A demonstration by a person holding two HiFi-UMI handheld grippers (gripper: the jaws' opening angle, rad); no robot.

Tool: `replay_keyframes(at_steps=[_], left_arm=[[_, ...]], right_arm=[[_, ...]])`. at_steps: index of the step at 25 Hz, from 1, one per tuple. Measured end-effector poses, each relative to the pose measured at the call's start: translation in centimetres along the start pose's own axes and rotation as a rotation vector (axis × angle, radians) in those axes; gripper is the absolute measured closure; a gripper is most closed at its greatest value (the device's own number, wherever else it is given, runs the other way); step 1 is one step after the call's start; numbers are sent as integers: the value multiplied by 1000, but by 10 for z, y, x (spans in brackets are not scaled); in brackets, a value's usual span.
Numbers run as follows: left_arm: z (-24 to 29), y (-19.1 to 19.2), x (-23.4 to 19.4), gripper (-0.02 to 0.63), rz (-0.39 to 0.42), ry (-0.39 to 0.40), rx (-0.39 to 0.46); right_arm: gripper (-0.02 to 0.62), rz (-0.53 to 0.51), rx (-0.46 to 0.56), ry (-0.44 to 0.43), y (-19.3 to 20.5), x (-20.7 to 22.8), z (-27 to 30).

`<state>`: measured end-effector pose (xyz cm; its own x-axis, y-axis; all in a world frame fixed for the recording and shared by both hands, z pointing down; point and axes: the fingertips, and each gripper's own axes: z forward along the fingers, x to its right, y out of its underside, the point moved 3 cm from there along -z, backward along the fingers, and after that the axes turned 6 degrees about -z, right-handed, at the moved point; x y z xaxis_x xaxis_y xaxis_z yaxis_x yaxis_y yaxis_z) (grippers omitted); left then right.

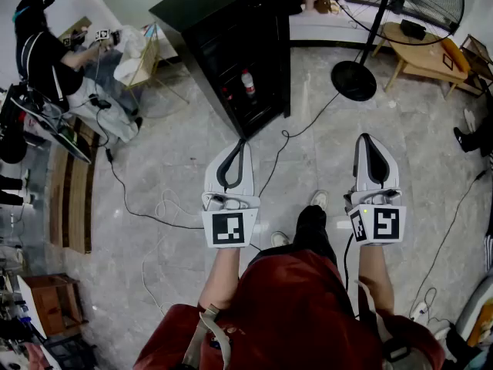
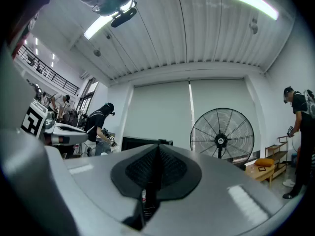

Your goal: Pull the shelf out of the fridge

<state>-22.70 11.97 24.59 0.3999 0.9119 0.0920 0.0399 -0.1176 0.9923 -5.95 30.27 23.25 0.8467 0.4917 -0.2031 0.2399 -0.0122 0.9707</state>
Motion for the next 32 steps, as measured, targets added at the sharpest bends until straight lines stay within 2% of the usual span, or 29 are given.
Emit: replay_keyframes(at_steps=[10, 17, 24, 32], left_arm=[[5, 19, 10, 607, -33, 6, -43], [30, 32, 19, 607, -48, 18, -76], [88, 39, 30, 607, -51, 46, -94], [180, 45, 58, 607, -46, 80, -101]], right_arm=[[597, 24, -31, -9, 22, 3, -4], [597, 39, -30, -18, 36, 16, 11], [597, 72, -57, 0, 57, 55, 47], [597, 75, -82, 57, 83, 129, 89]])
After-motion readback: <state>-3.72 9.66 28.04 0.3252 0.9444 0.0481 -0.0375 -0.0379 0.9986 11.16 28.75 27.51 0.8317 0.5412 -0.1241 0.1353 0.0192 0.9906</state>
